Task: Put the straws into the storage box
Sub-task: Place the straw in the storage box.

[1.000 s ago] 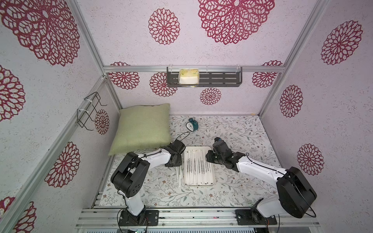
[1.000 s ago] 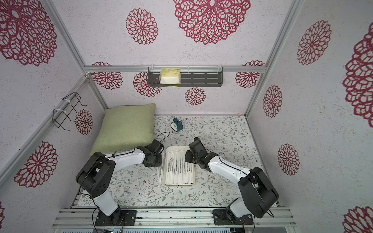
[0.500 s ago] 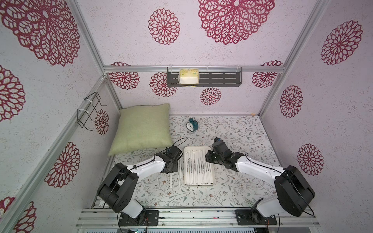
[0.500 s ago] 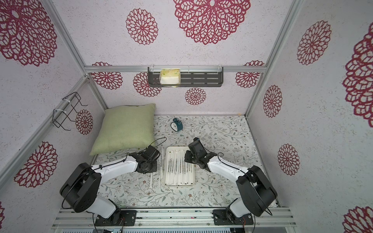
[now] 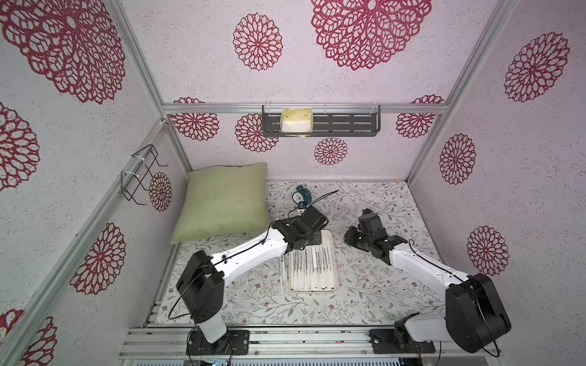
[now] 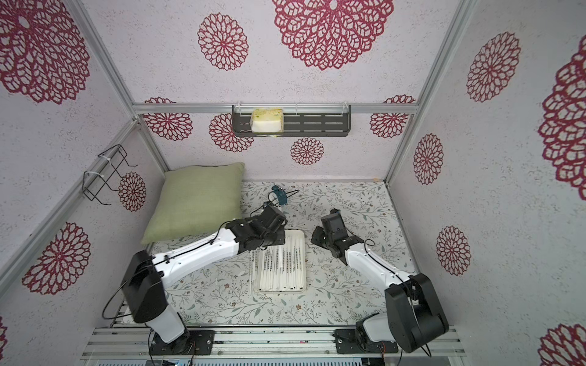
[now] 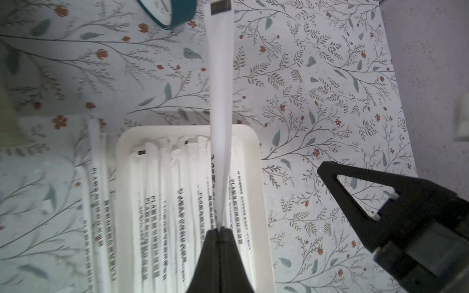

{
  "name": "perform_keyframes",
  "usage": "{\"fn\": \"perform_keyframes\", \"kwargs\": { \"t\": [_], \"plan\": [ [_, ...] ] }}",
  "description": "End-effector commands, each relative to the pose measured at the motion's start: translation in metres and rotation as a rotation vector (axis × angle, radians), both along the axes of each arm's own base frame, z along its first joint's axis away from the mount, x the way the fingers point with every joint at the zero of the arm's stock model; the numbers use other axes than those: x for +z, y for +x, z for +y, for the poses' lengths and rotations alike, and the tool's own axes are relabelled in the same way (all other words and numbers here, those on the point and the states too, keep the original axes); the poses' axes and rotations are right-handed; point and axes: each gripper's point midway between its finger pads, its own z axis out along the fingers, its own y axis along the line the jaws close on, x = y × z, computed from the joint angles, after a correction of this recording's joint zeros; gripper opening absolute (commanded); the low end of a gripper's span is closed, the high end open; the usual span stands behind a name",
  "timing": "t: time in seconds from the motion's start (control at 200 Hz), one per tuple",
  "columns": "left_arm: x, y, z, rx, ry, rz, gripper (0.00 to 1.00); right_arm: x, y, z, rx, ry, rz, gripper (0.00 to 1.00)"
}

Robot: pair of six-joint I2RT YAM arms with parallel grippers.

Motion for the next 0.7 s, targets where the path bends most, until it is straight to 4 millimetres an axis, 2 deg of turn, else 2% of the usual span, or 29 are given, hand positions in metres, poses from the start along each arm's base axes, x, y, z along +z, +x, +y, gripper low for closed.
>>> {"fn": "perform_keyframes", "kwargs": {
  "t": [0.0,0.025,0.04,0.095,0.25,0.495,0.69],
  "plan": [
    [-0.04,-0.002,-0.027,-0.026,0.021,0.071,0.04,0.023,0.001,-0.005,0.026,-0.005,-0.049,0.16],
    [-0.044,-0.003,-0.032,-0.031,0.014,0.081,0.04,0.023,0.0,-0.007,0.024,-0.002,-0.048,0.16],
    [-0.062,-0.004,-0.033,-0.031,0.036,0.111,0.04,0.023,-0.001,-0.008,0.024,-0.001,-0.049,0.16],
    [-0.082,-0.008,-0.04,-0.034,0.032,0.154,0.04,0.02,-0.002,-0.009,0.023,0.003,-0.044,0.16],
    [-0.11,-0.018,-0.049,-0.035,0.003,0.208,0.06,0.015,-0.004,-0.009,0.029,0.014,-0.04,0.16],
    [-0.113,-0.019,-0.052,-0.051,0.007,0.217,0.11,0.009,-0.004,-0.005,0.036,0.036,-0.034,0.16],
    [-0.112,-0.022,-0.048,-0.058,0.031,0.236,0.22,0.011,-0.002,-0.002,0.039,0.051,-0.038,0.16]
  ]
}}
